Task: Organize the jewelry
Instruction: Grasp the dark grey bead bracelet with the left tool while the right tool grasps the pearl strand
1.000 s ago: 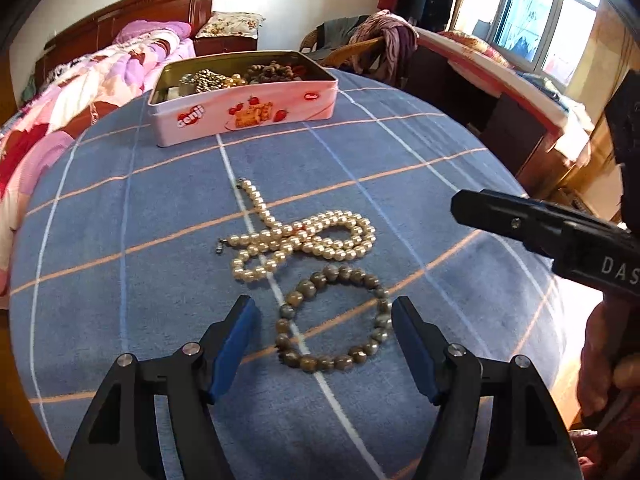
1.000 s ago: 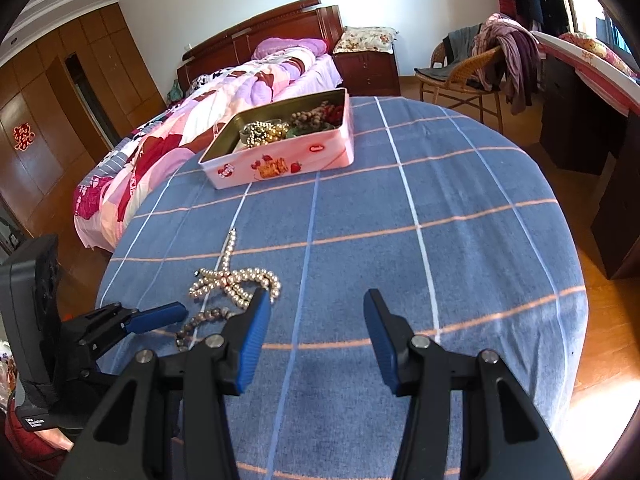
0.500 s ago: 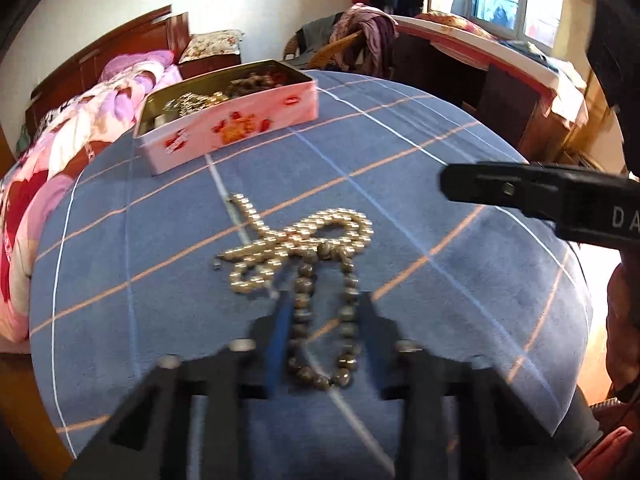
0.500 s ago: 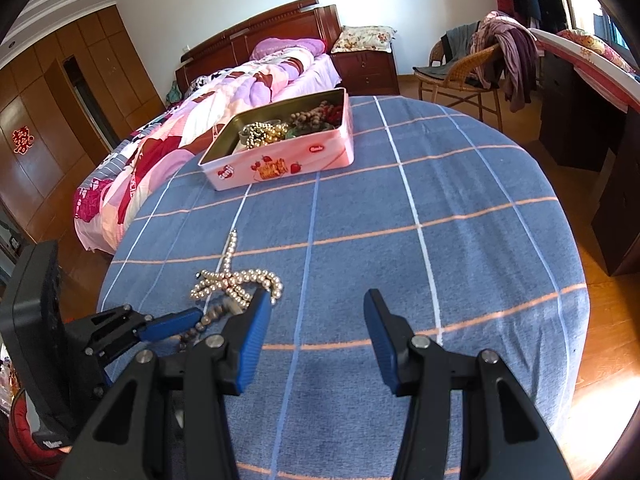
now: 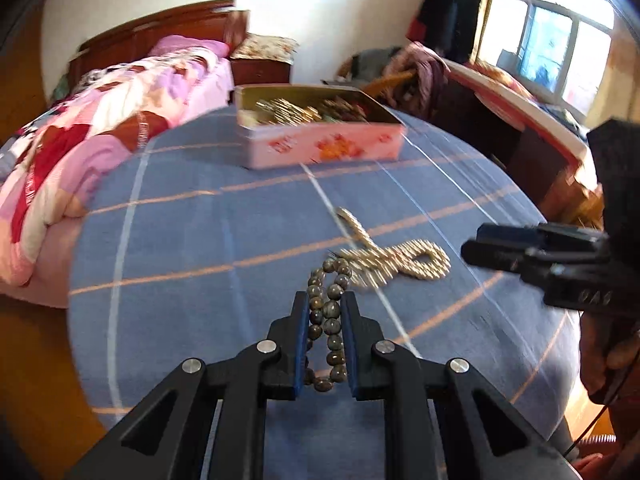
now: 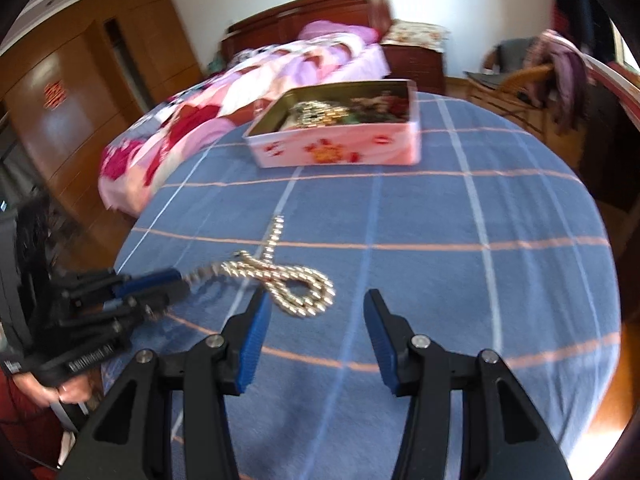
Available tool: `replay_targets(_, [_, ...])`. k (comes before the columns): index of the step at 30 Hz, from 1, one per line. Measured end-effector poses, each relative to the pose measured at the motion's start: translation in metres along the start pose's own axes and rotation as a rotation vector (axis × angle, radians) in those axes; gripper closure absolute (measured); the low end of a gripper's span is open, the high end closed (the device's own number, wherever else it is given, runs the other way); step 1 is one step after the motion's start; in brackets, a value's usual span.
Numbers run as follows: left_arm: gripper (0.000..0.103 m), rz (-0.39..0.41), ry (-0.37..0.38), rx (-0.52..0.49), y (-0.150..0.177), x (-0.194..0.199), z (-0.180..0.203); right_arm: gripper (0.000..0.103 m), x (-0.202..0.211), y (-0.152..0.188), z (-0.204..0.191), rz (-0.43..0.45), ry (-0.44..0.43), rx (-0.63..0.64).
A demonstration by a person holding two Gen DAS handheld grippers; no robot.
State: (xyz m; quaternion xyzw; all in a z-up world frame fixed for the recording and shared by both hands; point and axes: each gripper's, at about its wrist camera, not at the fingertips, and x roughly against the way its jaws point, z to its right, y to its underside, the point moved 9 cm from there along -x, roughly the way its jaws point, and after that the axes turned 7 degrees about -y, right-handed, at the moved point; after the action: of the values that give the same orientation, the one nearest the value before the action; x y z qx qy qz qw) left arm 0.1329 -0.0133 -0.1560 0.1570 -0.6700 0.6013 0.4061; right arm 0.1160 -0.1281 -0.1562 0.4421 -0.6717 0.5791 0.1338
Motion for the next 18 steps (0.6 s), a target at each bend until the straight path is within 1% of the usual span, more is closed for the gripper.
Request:
replay_targets(3, [0.088, 0.024, -0.013, 0.039, -0.008, 0.006, -0.014, 0.05, -0.02, -0.005, -0.01, -0.043, -0.016, 0.073])
replay_targets(9, [0.088, 0.04, -0.023, 0.074, -0.015, 0.009, -0.025, 0.05, -0.058, -0.002, -0.025, -0.148, 0.001, 0.253])
replay_targets(12, [0.088, 0.04, -0.02, 0.09, -0.016, 0.01, -0.028, 0.049, -0.061, 0.001, -0.028, -0.172, 0.026, 0.327])
replay_targets(15, [0.088, 0.04, -0.015, 0.092, -0.017, 0.008, -0.027, 0.051, -0.06, 0.004, -0.027, -0.187, 0.013, 0.326])
replay_targets(16, [0.088, 0.039, -0.016, 0.095, -0.018, 0.007, -0.027, 0.055, -0.06, 0.003, -0.026, -0.186, 0.019, 0.319])
replay_targets(17, [0.088, 0.038, -0.017, 0.101, -0.018, 0.006, -0.027, 0.065, -0.06, 0.003, -0.025, -0.185, 0.029, 0.308])
replay_targets(18, [0.088, 0.037, -0.016, 0.107, -0.019, 0.006, -0.028, 0.073, -0.059, 0.003, -0.024, -0.185, 0.031, 0.302])
